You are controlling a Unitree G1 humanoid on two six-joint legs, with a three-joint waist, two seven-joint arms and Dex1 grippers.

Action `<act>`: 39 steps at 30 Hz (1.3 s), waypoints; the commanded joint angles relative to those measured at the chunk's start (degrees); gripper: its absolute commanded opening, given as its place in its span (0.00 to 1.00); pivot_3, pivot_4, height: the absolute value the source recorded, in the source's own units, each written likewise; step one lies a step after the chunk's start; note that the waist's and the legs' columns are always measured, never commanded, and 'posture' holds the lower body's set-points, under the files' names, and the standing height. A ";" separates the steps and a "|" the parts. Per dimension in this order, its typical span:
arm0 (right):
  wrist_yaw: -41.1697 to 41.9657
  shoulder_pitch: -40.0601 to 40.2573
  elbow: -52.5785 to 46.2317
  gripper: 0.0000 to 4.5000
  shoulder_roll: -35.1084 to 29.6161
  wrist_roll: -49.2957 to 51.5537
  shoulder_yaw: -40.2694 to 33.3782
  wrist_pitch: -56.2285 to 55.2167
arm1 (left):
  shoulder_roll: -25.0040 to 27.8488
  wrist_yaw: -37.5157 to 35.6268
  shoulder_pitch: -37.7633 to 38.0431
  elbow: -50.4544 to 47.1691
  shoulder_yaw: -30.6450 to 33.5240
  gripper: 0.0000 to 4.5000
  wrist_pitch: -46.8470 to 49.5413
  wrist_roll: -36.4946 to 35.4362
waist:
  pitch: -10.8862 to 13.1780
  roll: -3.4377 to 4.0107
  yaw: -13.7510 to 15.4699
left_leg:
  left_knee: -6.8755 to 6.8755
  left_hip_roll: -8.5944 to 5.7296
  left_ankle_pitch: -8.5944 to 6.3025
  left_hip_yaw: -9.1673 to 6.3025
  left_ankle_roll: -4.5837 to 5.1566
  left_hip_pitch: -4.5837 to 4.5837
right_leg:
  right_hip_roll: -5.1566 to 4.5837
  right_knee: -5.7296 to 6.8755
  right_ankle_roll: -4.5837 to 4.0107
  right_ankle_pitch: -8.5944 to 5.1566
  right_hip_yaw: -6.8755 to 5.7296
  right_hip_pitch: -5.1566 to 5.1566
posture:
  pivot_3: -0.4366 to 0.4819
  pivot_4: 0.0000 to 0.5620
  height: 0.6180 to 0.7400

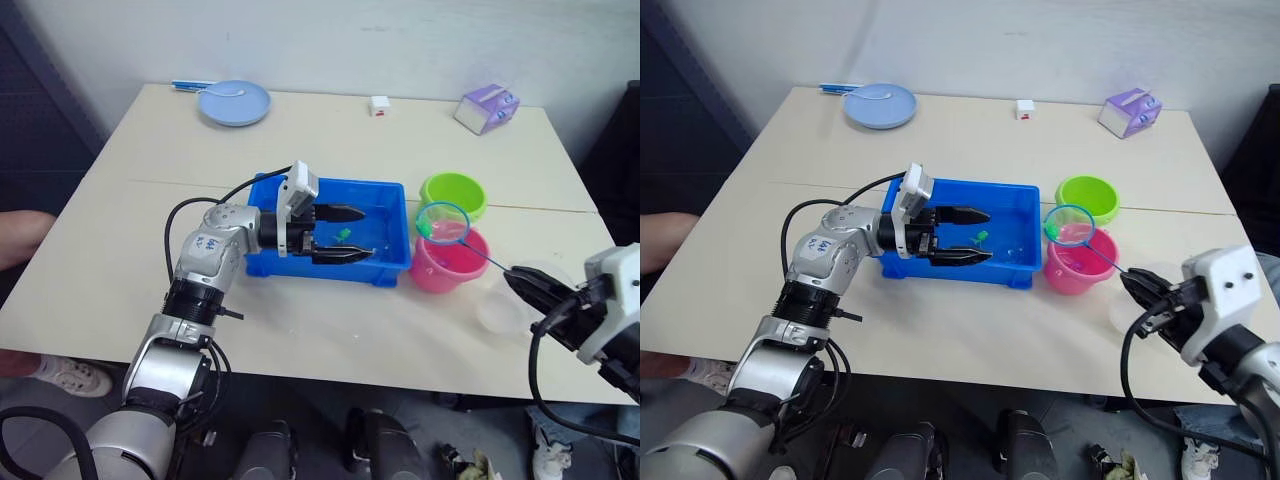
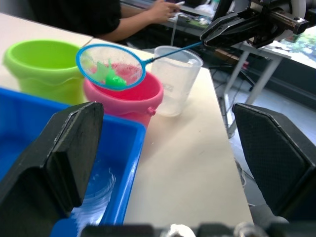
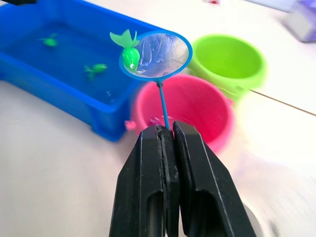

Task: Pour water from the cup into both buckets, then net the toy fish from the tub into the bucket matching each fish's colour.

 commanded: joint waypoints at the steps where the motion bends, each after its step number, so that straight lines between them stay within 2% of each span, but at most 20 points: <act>1: -2.84 1.88 -3.52 0.17 0.61 5.57 -5.56 0.19 | -1.36 -1.52 -2.82 2.86 0.14 1.00 -2.78 0.40 | -0.02 0.03 -0.01 | -0.03 0.00 0.00 0.05 0.00 0.03 | 0.00 0.01 0.00 0.00 0.05 -0.01 | 0.48 0.27 1.00; 4: -5.38 1.71 -2.40 0.17 -0.47 10.09 -7.23 0.10 | -2.25 -1.46 -3.64 4.95 0.42 1.00 -4.05 0.69 | -0.02 0.04 0.05 | -0.03 0.01 0.00 0.06 0.00 0.05 | 0.00 0.02 0.00 0.00 0.06 -0.01 | 0.48 0.27 1.00; 7: -7.30 -0.52 0.63 0.17 -4.48 12.85 -7.17 0.76 | -2.58 -0.66 -3.73 5.70 1.14 1.00 -5.01 0.87 | -0.02 0.04 0.02 | -0.03 0.00 0.00 0.08 0.00 0.05 | -0.01 0.01 0.00 0.00 0.08 -0.02 | 0.48 0.27 1.00; 14: -9.87 -8.57 11.56 0.17 -13.68 8.14 2.30 -1.14 | -3.26 3.74 -4.83 7.24 3.96 1.00 -7.42 1.30 | -0.02 0.03 0.13 | -0.04 0.00 0.00 0.04 0.01 0.01 | -0.07 -0.01 0.00 0.00 0.06 -0.03 | 0.48 0.27 1.00; 17: -11.10 -15.51 18.88 0.17 -17.31 1.46 10.68 -4.71 | -2.82 4.58 -5.03 6.75 4.30 1.00 -8.03 1.75 | -0.02 0.04 0.04 | -0.04 -0.01 0.01 0.08 0.03 0.01 | -0.08 -0.01 0.00 0.00 0.07 -0.03 | 0.48 0.27 1.00; 22: -9.28 -19.93 26.00 0.17 -22.05 -10.93 22.93 -13.84 | -1.77 5.22 -4.68 5.32 4.91 1.00 -7.65 1.66 | -0.03 0.04 0.09 | -0.09 0.05 0.01 0.08 0.02 -0.03 | -0.07 -0.04 0.00 0.00 0.04 -0.11 | 0.48 0.27 1.00; 27: -6.97 -22.19 33.64 0.17 -32.41 -35.68 39.82 -36.08 | -0.28 6.06 -3.18 2.53 5.20 1.00 -6.55 1.49 | -0.02 0.04 0.04 | -0.06 -0.04 0.02 0.12 0.04 -0.11 | -0.09 -0.06 0.01 0.00 0.04 -0.16 | 0.48 0.27 1.00; 30: -6.10 -22.64 37.36 0.17 -38.66 -49.67 47.26 -49.63 | 0.25 6.43 -2.55 1.48 5.26 1.00 -6.10 1.32 | -0.02 0.05 -0.01 | -0.07 0.02 0.01 0.14 0.04 -0.10 | -0.12 -0.12 0.01 0.01 0.06 -0.17 | 0.48 0.27 1.00; 33: -5.31 -23.46 40.07 0.17 -40.16 -56.39 50.11 -58.05 | 0.52 6.61 -2.48 1.34 5.38 1.00 -5.96 1.29 | -0.02 0.05 0.01 | -0.08 0.11 0.02 0.13 0.02 -0.10 | -0.08 -0.16 0.01 0.01 0.03 -0.16 | 0.48 0.27 1.00; 37: -8.38 -25.35 43.95 0.17 -41.37 -64.03 47.60 -63.58 | 0.99 6.80 -2.52 1.51 5.48 1.00 -6.21 1.55 | -0.02 0.05 0.01 | -0.06 0.09 0.02 0.15 0.01 -0.12 | -0.11 -0.14 0.01 0.01 0.02 -0.18 | 0.48 0.27 1.00; 39: -6.49 -25.79 44.33 0.17 -41.74 -65.50 47.33 -64.44 | 1.23 6.86 -2.55 1.65 5.53 1.00 -6.32 1.60 | -0.02 0.05 0.01 | -0.04 0.09 0.02 0.16 0.01 -0.12 | -0.11 -0.13 0.01 0.01 0.03 -0.17 | 0.48 0.27 1.00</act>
